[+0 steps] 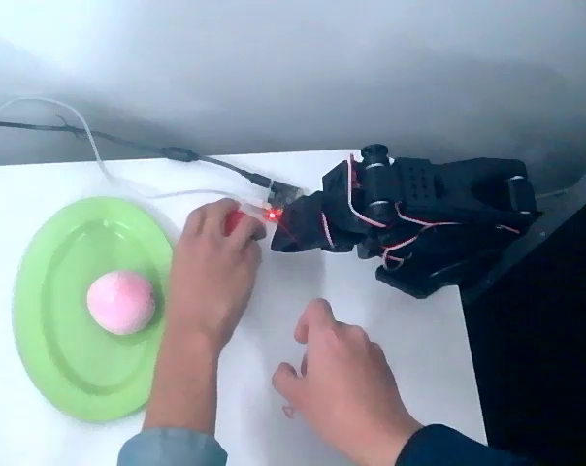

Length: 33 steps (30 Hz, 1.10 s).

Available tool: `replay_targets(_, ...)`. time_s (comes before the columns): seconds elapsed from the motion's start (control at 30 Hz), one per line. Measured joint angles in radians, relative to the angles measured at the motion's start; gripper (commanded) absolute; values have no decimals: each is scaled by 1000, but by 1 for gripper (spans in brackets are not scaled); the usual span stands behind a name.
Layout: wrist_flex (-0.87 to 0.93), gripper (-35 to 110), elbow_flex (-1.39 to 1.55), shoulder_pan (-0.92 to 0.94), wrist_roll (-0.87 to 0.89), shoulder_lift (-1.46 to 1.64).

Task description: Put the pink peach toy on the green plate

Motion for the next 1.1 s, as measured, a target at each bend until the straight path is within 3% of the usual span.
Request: replay_targets(1.1, 0, 0, 0, -23, 8, 0)
